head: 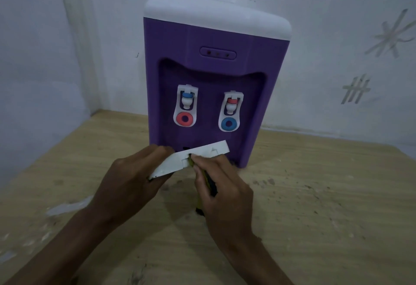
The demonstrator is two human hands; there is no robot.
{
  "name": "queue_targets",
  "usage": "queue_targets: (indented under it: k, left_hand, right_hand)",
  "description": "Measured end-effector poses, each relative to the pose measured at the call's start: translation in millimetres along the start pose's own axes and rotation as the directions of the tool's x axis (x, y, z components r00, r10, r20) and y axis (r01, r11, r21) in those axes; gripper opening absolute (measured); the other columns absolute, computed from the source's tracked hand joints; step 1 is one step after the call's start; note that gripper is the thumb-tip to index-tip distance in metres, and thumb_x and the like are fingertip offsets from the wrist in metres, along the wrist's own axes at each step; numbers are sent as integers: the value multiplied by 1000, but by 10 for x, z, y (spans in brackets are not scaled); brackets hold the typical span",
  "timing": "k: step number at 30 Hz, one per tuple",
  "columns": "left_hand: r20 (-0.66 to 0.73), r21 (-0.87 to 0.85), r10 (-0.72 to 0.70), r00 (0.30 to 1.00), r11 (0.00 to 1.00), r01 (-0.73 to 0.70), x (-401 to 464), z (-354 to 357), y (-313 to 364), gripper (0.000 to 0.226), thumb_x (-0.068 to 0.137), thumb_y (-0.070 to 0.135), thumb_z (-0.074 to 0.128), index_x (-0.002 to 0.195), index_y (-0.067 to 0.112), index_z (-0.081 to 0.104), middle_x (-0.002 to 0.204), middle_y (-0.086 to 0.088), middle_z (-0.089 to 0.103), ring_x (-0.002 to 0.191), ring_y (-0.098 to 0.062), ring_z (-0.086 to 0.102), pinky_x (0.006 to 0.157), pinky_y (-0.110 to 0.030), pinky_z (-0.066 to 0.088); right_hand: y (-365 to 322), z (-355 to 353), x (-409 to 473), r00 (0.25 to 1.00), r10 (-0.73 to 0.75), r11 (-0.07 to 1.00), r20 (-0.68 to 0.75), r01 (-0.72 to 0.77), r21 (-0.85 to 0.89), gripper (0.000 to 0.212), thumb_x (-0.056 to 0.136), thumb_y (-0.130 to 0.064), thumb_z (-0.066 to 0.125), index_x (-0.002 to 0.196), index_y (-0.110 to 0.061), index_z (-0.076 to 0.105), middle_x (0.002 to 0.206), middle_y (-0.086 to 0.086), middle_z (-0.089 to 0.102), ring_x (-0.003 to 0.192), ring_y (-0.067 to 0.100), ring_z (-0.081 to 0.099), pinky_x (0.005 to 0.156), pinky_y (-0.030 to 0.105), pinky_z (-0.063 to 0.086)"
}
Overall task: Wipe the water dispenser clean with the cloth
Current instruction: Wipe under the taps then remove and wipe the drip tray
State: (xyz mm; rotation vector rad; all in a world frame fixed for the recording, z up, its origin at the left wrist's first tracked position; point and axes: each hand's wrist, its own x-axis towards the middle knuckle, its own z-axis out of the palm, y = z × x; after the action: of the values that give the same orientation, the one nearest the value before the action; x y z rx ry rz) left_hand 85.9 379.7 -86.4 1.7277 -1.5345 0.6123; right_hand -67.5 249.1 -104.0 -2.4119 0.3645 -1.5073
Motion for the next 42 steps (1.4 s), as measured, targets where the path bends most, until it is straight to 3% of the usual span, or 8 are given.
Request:
queue_targets:
  k: [8, 14, 17, 22, 29, 33, 39, 42]
  left_hand:
    - [34, 1, 45, 998, 999, -45, 8, 40, 54, 39, 94, 45, 58, 122, 18, 62, 100, 4, 66, 77, -14, 64, 53, -36, 54]
    - [-5, 38, 21, 1000, 999, -21, 5, 9, 2, 32, 94, 37, 58, 120, 18, 60, 100, 4, 65, 76, -14, 61, 53, -34, 53]
    - [12, 68, 59, 998, 996, -60, 12, -11, 14, 34, 94, 35, 59, 121, 15, 62, 98, 0, 66, 75, -15, 62, 53, -27, 52]
    - [-9, 41, 65, 998, 997, -65, 15, 29, 83, 32, 94, 37, 61, 120, 19, 60, 95, 1, 67, 73, -19, 66, 51, -36, 53]
    - [-103, 3, -20, 994, 1000, 21, 22, -4, 49, 28, 92, 28, 71, 114, 11, 71, 102, -2, 74, 82, -22, 74, 60, -42, 58]
    - [-93, 27, -8, 996, 1000, 10, 23, 41, 102, 29, 95, 34, 64, 110, 11, 72, 96, -1, 74, 76, -22, 73, 59, -41, 58]
    - [-87, 27, -18, 996, 999, 20, 19, 56, 121, 29, 95, 35, 61, 108, 11, 71, 92, -1, 73, 74, -21, 72, 58, -40, 58]
    - [-78, 48, -21, 997, 999, 24, 10, 48, 102, 29, 96, 37, 60, 105, 11, 71, 88, 0, 71, 69, -21, 69, 55, -41, 56]
  right_hand:
    - [311, -68, 70, 985, 157, 983, -68, -162, -85, 22, 99, -20, 65, 119, -23, 74, 100, -15, 63, 81, 1, 60, 66, 20, 53]
    - [84, 6, 3, 1000, 16, 1000, 25, -16, 10, 26, 97, -13, 70, 123, -17, 74, 105, -10, 65, 90, 1, 62, 76, 13, 51]
    - [244, -32, 56, 996, 86, 994, -22, -87, -64, 24, 98, -15, 70, 121, -21, 74, 101, -14, 63, 83, 0, 60, 70, 11, 48]
    - [347, -68, 63, 983, 172, 984, -59, -174, -32, 22, 98, -15, 68, 118, -20, 74, 98, -14, 62, 83, 1, 60, 69, 16, 51]
    - [-29, 11, -32, 999, 20, 992, 29, -23, 123, 26, 98, -16, 67, 123, -18, 73, 107, -10, 65, 94, 2, 64, 76, 20, 53]
    - [73, 1, 16, 999, 50, 999, -6, -50, 7, 22, 98, -14, 70, 119, -18, 75, 103, -10, 65, 86, 3, 62, 69, 22, 54]
    - [4, -11, 9, 999, -9, 997, 32, 6, 77, 22, 99, -17, 65, 119, -15, 75, 102, -6, 65, 88, 5, 62, 71, 24, 53]
    - [36, -12, 12, 999, -30, 999, 35, 30, -13, 21, 100, -19, 65, 119, -18, 75, 103, -8, 65, 88, 5, 63, 68, 27, 55]
